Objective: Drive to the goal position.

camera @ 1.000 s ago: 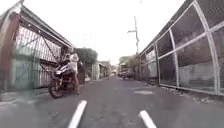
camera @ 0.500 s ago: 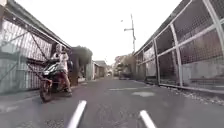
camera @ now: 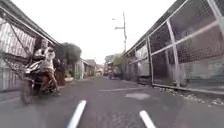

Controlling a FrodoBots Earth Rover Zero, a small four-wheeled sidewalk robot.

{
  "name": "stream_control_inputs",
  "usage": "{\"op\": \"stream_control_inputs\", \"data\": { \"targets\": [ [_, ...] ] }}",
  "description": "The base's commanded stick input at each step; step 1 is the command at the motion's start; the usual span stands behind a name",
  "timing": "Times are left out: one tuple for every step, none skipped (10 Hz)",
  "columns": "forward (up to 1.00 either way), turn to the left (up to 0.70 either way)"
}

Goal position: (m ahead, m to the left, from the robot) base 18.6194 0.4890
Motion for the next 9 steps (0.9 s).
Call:
{"op": "stream_control_inputs", "data": {
  "targets": [
    [0.85, 0.0],
    [0.85, 0.0],
    [0.85, 0.0],
    [0.85, 0.0],
    [0.85, 0.0],
    [0.85, 0.32],
    [0.85, 0.34],
    [0.85, 0.0],
    [0.85, 0.0]
  ]
}}
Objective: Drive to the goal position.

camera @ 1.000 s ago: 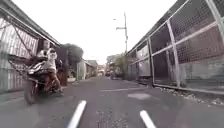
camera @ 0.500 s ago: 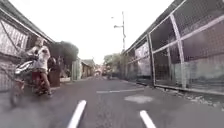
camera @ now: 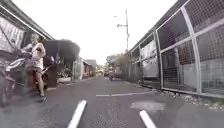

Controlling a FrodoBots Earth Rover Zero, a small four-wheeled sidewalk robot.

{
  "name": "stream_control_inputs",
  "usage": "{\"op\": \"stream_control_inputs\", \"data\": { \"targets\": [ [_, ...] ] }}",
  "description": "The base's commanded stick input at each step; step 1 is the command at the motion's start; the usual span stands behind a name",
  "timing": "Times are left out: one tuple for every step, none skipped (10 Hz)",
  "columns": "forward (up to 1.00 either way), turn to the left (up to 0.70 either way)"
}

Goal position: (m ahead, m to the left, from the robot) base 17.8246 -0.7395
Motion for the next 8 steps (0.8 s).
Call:
{"op": "stream_control_inputs", "data": {
  "targets": [
    [0.85, 0.0],
    [0.85, 0.0],
    [0.85, 0.0],
    [0.85, 0.0],
    [0.85, 0.0],
    [0.85, 0.0],
    [0.85, 0.0],
    [0.85, 0.0]
  ]
}}
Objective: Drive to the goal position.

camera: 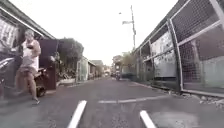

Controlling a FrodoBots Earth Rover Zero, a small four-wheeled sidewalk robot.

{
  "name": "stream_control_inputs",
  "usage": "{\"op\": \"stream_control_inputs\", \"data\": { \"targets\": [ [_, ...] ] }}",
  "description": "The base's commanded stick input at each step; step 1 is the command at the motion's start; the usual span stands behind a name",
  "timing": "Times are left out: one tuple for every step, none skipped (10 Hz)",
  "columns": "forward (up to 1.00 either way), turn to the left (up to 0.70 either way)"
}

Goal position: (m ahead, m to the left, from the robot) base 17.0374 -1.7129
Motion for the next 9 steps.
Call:
{"op": "stream_control_inputs", "data": {
  "targets": [
    [0.85, 0.0],
    [0.85, 0.0],
    [0.85, 0.0],
    [0.85, 0.0],
    [0.85, -0.03],
    [0.85, -0.34],
    [0.85, -0.34],
    [0.85, -0.13],
    [0.85, 0.0]
  ]
}}
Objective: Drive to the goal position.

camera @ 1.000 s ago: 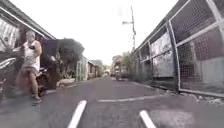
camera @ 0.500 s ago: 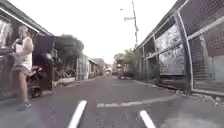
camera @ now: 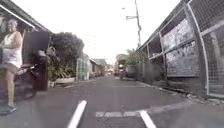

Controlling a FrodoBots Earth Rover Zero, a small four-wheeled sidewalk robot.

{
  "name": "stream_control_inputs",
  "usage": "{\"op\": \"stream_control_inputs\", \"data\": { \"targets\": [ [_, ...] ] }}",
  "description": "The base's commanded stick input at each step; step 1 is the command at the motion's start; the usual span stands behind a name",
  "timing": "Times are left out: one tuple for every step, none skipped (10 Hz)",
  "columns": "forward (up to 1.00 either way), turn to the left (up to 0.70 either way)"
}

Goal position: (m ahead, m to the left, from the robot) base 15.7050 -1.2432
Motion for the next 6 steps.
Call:
{"op": "stream_control_inputs", "data": {
  "targets": [
    [0.85, 0.0],
    [0.85, 0.0],
    [0.85, 0.0],
    [0.85, 0.0],
    [0.85, 0.0],
    [0.85, 0.0]
  ]
}}
